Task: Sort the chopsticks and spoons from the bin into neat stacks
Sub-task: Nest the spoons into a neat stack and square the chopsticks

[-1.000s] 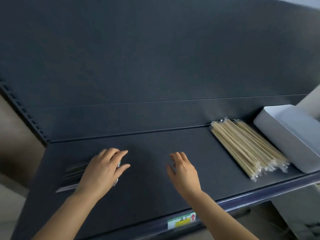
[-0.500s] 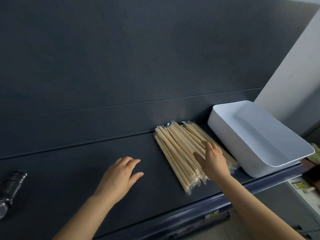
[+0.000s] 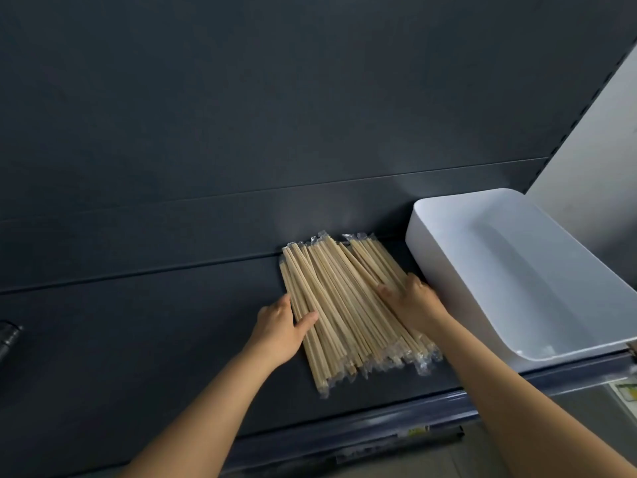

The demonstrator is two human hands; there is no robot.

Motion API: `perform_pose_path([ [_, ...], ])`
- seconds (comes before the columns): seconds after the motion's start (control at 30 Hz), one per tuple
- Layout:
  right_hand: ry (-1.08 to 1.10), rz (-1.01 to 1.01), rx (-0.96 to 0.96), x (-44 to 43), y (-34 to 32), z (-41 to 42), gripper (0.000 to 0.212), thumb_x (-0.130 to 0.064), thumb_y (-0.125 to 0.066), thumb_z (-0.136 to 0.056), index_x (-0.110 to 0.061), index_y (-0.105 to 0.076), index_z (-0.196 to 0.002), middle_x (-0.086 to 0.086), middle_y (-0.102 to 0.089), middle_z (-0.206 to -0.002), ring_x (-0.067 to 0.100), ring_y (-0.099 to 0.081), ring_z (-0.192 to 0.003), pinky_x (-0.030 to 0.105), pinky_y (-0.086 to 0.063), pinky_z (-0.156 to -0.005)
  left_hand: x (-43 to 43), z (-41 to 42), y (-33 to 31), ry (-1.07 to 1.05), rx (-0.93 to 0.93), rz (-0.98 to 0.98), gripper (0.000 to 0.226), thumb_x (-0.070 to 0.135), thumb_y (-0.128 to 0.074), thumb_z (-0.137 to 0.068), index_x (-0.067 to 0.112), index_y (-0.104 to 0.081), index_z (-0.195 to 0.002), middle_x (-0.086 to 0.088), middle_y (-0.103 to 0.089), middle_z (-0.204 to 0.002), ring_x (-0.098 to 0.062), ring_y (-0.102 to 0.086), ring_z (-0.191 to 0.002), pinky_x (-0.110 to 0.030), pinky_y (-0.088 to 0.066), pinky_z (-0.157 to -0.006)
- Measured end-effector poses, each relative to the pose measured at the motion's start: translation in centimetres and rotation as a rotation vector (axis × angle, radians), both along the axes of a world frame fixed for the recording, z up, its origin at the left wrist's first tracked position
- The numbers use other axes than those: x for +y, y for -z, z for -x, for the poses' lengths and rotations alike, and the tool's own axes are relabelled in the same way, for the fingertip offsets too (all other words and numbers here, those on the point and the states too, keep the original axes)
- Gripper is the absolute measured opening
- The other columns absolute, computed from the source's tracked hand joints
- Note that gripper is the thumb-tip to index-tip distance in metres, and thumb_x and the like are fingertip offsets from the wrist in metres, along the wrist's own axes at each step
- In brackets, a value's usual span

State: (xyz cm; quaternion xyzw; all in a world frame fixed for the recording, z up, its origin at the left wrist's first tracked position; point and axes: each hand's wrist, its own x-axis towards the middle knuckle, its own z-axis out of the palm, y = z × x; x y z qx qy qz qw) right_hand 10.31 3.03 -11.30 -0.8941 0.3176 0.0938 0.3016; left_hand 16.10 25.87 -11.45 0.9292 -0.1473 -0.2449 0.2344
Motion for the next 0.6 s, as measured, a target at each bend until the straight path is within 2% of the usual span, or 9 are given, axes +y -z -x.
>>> perform_pose_path([
  [0.17,-0.01,-0.008,-0.007,-0.3,0.5,-0.1,0.081,-0.059,-0.041,-0.091,-0.003,-0.022,-0.145,0.018,-0.041,-0.143,0.034,-0.039,-0.13,0.038,-0.036,-0.102,-1.5,-0.2,0.0,-0.051,0.017,0.004,0.08,0.057,-0.036,-0.093,0.009,-0.007,-0.151,-0.011,-0.019,-0.156,-0.026,-0.011,-0.144,-0.039,-0.021,-0.114],
  [0.27,-0.036,0.016,-0.014,0.4,0.6,-0.4,0.077,-0.059,-0.04,-0.091,-0.005,-0.025,-0.143,0.019,-0.041,-0.141,0.036,-0.037,-0.13,0.042,-0.034,-0.103,-1.8,-0.4,0.1,-0.073,0.024,0.023,0.081,0.057,-0.037,-0.093,0.008,-0.007,-0.151,-0.01,-0.017,-0.156,-0.026,-0.008,-0.145,-0.04,-0.019,-0.114],
  [0.43,-0.076,0.08,0.049,3.1,0.9,-0.5,0.086,-0.063,-0.038,-0.089,-0.011,-0.006,-0.15,0.016,-0.022,-0.149,0.036,-0.019,-0.136,0.046,-0.023,-0.11,-0.8,-0.5,0.5,-0.061,0.046,0.034,0.081,0.056,-0.039,-0.093,0.012,-0.004,-0.151,-0.007,-0.014,-0.158,-0.024,-0.005,-0.145,-0.042,-0.017,-0.115],
  [0.6,-0.126,0.102,0.086,6.3,1.1,-1.0,0.089,-0.067,-0.037,-0.087,-0.013,-0.003,-0.15,0.014,-0.019,-0.15,0.032,-0.019,-0.136,0.044,-0.025,-0.11,1.1,-0.7,0.8,-0.031,-0.015,0.005,0.08,0.054,-0.041,-0.093,0.012,-0.004,-0.151,-0.004,-0.01,-0.159,-0.025,-0.005,-0.145,-0.04,-0.017,-0.115],
])
